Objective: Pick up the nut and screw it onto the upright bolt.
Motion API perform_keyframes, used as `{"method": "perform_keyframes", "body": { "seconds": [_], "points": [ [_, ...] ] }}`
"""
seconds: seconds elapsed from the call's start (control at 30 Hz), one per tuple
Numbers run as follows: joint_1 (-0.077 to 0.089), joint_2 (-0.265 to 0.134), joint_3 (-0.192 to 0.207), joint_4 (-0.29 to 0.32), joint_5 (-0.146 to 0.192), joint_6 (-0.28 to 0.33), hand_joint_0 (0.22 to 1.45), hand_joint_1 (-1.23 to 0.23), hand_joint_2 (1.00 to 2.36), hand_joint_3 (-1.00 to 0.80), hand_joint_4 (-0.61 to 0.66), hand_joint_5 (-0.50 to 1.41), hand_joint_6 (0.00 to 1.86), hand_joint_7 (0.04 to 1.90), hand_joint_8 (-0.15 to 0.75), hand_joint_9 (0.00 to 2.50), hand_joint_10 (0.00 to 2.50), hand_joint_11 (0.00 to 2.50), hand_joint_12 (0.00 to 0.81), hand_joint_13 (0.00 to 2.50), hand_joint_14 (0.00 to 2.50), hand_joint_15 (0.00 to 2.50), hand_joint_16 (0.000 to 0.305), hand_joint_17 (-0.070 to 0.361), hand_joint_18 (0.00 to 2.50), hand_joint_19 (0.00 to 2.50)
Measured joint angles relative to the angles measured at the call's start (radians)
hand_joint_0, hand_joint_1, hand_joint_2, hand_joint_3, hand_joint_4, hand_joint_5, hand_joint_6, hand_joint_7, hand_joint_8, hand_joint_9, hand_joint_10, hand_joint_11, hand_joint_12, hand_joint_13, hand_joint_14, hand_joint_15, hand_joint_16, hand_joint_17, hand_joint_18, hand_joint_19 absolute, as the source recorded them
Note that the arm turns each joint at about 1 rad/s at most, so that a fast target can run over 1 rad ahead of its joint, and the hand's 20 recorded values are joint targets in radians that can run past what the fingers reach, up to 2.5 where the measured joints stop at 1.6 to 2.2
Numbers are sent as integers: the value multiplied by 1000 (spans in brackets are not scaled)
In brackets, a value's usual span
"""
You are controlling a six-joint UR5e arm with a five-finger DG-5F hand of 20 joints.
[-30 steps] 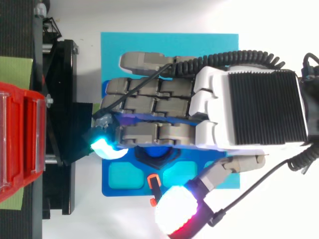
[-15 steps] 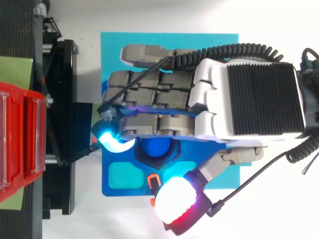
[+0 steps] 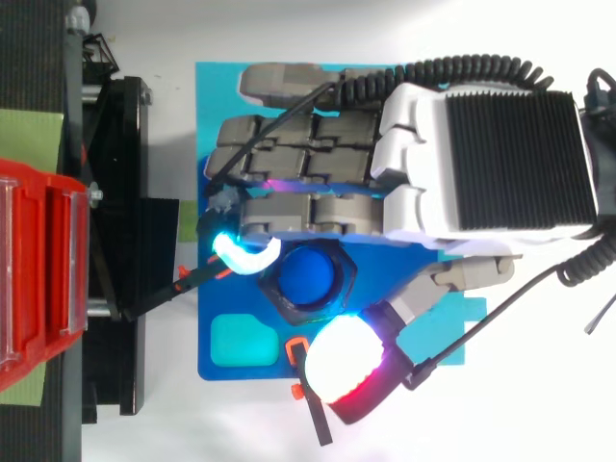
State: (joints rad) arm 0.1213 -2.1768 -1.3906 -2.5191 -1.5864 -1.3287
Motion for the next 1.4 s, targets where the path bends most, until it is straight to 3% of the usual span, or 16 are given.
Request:
{"method": "perform_keyframes", "body": {
  "seconds": [0.07,0.3,0.57,0.67,0.7,0.73,0.83,0.9,0.93,1.03,1.23,1.4],
  "points": [
    [-7,0,1,0,-9,0,514,-191,1000,-500,202,-50,575,1304,275,767,0,0,215,666,0,0,21,48,377,0],
    [-38,0,23,-6,-55,0,542,-270,1000,-500,129,35,555,1416,266,1112,0,0,152,916,0,0,13,30,671,48],
    [-77,0,79,-42,-122,0,551,-289,1000,-500,64,51,694,1079,232,1536,0,27,99,1235,0,7,6,14,1012,285],
    [-91,0,105,-71,-144,-2,552,-287,1000,-500,63,54,670,1133,229,1537,3,63,107,1239,0,5,7,16,1018,273],
    [-94,0,112,-78,-149,-2,549,-273,1000,-500,77,64,558,1371,243,1499,3,72,115,1178,0,0,8,18,949,259],
    [-97,0,121,-86,-154,-2,546,-258,1000,-500,98,60,502,1462,255,1443,2,56,123,1134,0,0,9,21,912,250],
    [-104,0,148,-107,-164,-3,538,-231,1000,-500,185,-2,505,1261,244,1274,1,44,138,1002,0,0,14,31,794,240],
    [-107,0,166,-117,-171,-3,529,-213,1000,-500,232,-39,505,1102,246,1140,0,0,159,937,0,0,16,36,728,221],
    [-107,0,180,-125,-176,-4,524,-206,1000,-500,221,-64,504,959,235,1052,0,0,166,878,0,0,18,41,691,215],
    [-105,0,203,-140,-184,-12,516,-194,1000,-500,177,-96,503,785,225,932,0,0,172,808,0,0,20,46,639,201],
    [-89,-12,213,-144,-182,-28,500,-147,1000,-500,164,-119,501,613,184,748,0,0,198,516,0,0,22,50,258,0],
    [-70,-44,213,-133,-164,-18,496,-123,1000,-500,166,-121,501,598,187,720,0,0,206,477,0,0,23,51,186,0]
  ]
}}
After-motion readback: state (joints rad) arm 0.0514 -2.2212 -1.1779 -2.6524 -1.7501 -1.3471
